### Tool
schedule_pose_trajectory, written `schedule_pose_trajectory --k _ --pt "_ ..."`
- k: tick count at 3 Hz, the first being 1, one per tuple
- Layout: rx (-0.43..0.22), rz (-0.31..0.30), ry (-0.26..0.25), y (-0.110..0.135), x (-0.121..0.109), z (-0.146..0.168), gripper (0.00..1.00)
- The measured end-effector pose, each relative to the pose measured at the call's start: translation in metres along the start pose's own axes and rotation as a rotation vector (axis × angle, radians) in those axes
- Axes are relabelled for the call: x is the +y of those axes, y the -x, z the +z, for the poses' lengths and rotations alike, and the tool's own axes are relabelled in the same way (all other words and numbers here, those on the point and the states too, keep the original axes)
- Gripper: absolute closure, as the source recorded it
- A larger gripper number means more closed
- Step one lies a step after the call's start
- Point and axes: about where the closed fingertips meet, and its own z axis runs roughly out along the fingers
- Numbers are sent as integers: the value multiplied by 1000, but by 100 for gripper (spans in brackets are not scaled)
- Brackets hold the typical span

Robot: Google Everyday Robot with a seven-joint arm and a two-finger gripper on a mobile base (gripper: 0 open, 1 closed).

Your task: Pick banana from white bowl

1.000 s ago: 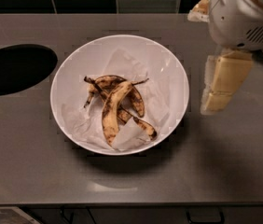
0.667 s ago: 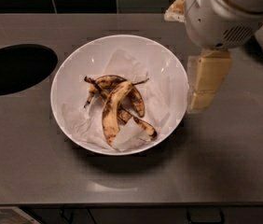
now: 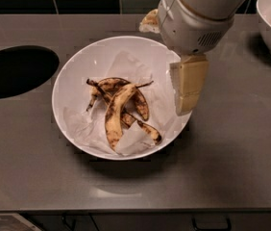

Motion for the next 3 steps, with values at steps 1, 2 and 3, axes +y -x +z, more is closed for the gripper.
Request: schedule_pose_trajectory --k 1,2,3 --pt "0 0 0 0 0 0 0" --pt "9 -28 -29 9 -8 -1 0" --pt "8 -138 -33 24 -20 4 0"
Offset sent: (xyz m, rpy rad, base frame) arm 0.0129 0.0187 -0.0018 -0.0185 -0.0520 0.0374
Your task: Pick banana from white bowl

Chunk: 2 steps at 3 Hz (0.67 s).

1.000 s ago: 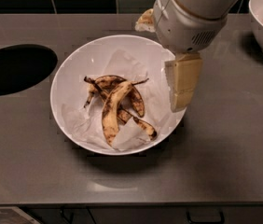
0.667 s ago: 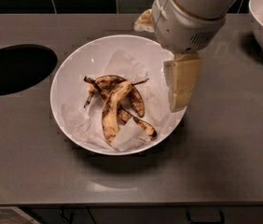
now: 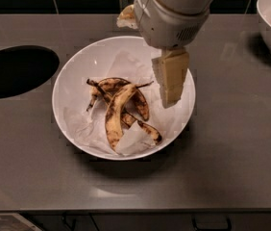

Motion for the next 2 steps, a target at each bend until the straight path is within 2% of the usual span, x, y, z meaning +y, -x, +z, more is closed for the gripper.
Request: schedule_pose_trajectory --k 1,2 --pt "-26 -132 37 12 -9 13 0" --pt "-47 -209 53 13 -12 27 0"
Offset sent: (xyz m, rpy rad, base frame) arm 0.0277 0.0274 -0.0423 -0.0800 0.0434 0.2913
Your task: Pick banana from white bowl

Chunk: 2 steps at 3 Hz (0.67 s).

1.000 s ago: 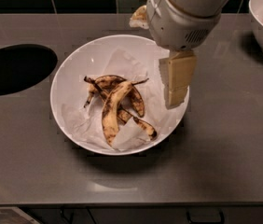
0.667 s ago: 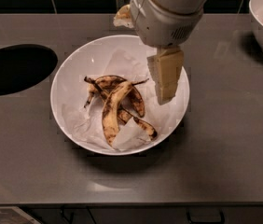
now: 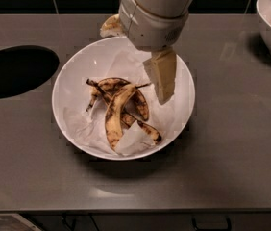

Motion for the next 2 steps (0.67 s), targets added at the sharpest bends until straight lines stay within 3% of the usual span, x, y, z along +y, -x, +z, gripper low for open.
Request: schedule_pose_trajectory --k 2 --pt "-16 -10 -18 4 -11 15 0"
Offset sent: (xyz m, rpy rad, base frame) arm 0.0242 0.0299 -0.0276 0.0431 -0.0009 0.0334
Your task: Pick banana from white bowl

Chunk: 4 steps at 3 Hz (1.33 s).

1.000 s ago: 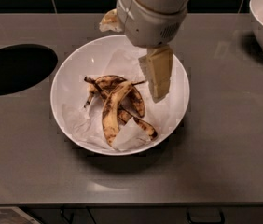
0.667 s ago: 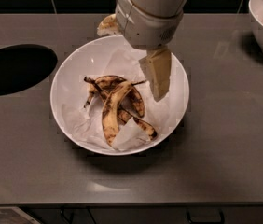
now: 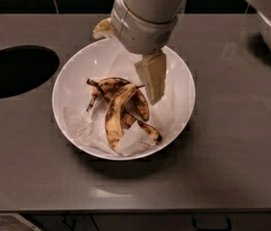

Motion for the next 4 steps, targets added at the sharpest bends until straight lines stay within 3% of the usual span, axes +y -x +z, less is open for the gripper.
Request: schedule_pose_trajectory --k 2,3,4 --pt "-63 2 1 4 -9 38 0" --pt "-81 51 -6 5 5 45 17" --pt "-86 99 -12 6 21 46 17"
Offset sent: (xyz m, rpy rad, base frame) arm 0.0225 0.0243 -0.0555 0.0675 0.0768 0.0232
